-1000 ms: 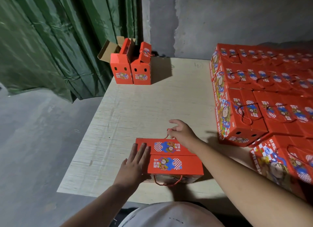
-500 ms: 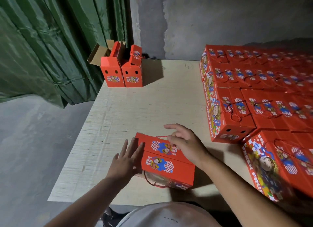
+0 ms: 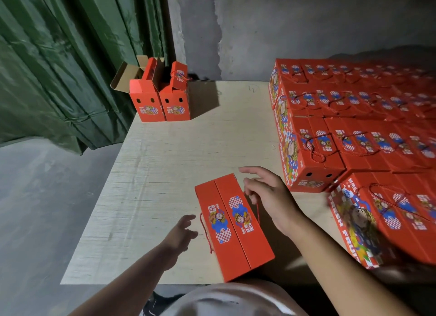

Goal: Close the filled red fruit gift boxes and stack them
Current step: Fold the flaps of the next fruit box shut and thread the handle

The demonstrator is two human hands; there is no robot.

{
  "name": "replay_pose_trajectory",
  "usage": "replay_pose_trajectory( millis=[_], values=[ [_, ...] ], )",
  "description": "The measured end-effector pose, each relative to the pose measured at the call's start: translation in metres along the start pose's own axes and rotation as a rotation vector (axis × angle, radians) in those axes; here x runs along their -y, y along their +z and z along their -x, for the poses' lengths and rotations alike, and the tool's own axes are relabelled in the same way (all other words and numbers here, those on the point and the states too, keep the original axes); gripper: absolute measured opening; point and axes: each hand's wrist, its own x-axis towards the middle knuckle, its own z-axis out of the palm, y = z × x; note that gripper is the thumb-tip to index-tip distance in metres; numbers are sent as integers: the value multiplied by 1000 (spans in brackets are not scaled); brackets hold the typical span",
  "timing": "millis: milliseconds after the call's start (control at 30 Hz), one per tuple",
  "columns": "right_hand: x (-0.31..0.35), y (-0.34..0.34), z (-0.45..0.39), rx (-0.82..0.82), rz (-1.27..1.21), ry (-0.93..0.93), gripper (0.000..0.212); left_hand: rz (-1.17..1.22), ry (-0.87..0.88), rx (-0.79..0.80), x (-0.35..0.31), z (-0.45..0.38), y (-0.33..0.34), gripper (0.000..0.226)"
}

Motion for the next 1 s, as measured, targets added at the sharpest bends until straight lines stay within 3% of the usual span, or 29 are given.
replay_pose_trajectory(
  millis=[133, 267, 333, 433, 567, 767, 900, 1000],
  values=[
    [-5, -4, 8, -26, -17, 3, 27, -17, 17, -8, -1, -5, 8, 72],
    [-8, -6, 14, -41, -39, -1, 26, -27, -4, -32, -9, -7, 17, 24],
    [-9, -7, 15, -58, -59, -1, 25, -20, -18, -31, -11, -6, 19, 10],
    [-10, -8, 17, -77, -69, -5, 24, 33, -53, -40, -15, 3, 13, 14],
    [-8, -11, 17, -107, -83, -12, 22, 225, 1, -10, -29, 20, -19, 36],
    [-4, -8, 7, -107, -130, -15, 23, 479, 279, 66, -93, 45, -54, 21],
    [-7, -2, 4, -98, -113, -10, 23, 377, 383, 205, -118, 74, -26, 43],
    [-8, 5, 3, -68, -84, -5, 22, 391, 374, 203, -124, 84, -5, 48]
  ],
)
